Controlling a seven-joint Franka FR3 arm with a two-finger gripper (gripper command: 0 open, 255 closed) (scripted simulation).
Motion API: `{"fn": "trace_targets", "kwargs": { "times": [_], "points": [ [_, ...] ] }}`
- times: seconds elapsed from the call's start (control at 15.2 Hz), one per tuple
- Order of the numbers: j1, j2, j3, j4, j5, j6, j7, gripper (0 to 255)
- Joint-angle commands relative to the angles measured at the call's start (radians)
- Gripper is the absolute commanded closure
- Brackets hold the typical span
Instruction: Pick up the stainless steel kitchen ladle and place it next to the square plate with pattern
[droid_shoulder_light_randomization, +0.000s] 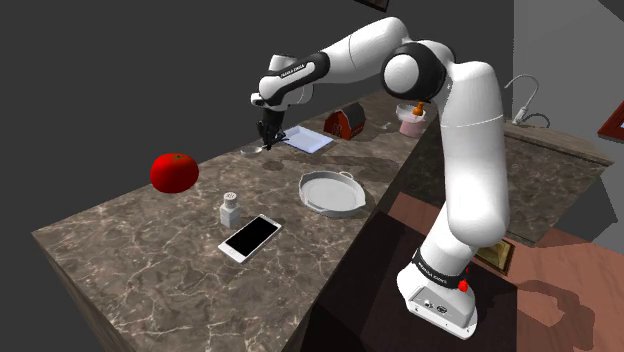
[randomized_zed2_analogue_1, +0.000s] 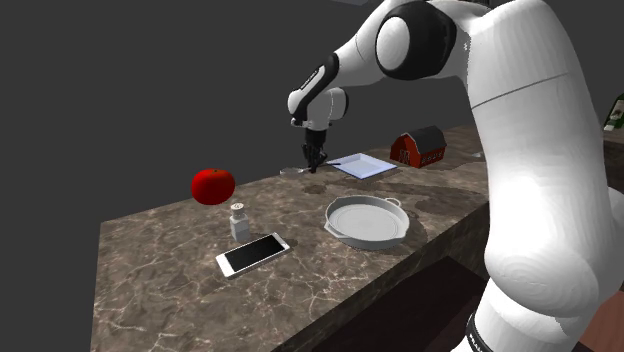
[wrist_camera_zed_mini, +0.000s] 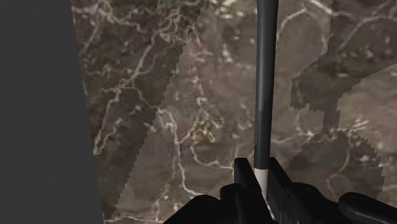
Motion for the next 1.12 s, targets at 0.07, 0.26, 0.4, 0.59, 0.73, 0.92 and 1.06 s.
{"fn": "trace_targets", "kwargs": {
  "times": [0.07, 0.26, 0.4, 0.59, 0.73, 0.92, 1.06],
  "points": [
    [-0.004, 0.022, 0.003, -0.009, 0.006, 0.031, -0.007, 255],
    [-0.004, 0.028, 0.004, -0.012, 0.008, 0.04, -0.008, 255],
    [-0.004, 0.028, 0.004, -0.012, 0.008, 0.04, -0.008, 255],
    [-0.004, 0.028, 0.004, -0.012, 0.008, 0.04, -0.008, 255],
    [-0.004, 0.028, 0.004, -0.012, 0.008, 0.04, -0.008, 0],
    [-0.004, 0.028, 0.004, -0.012, 0.008, 0.04, -0.008, 0],
    [-0.004, 0.028, 0.004, -0.012, 0.008, 0.04, -0.008, 0]
  ]
}}
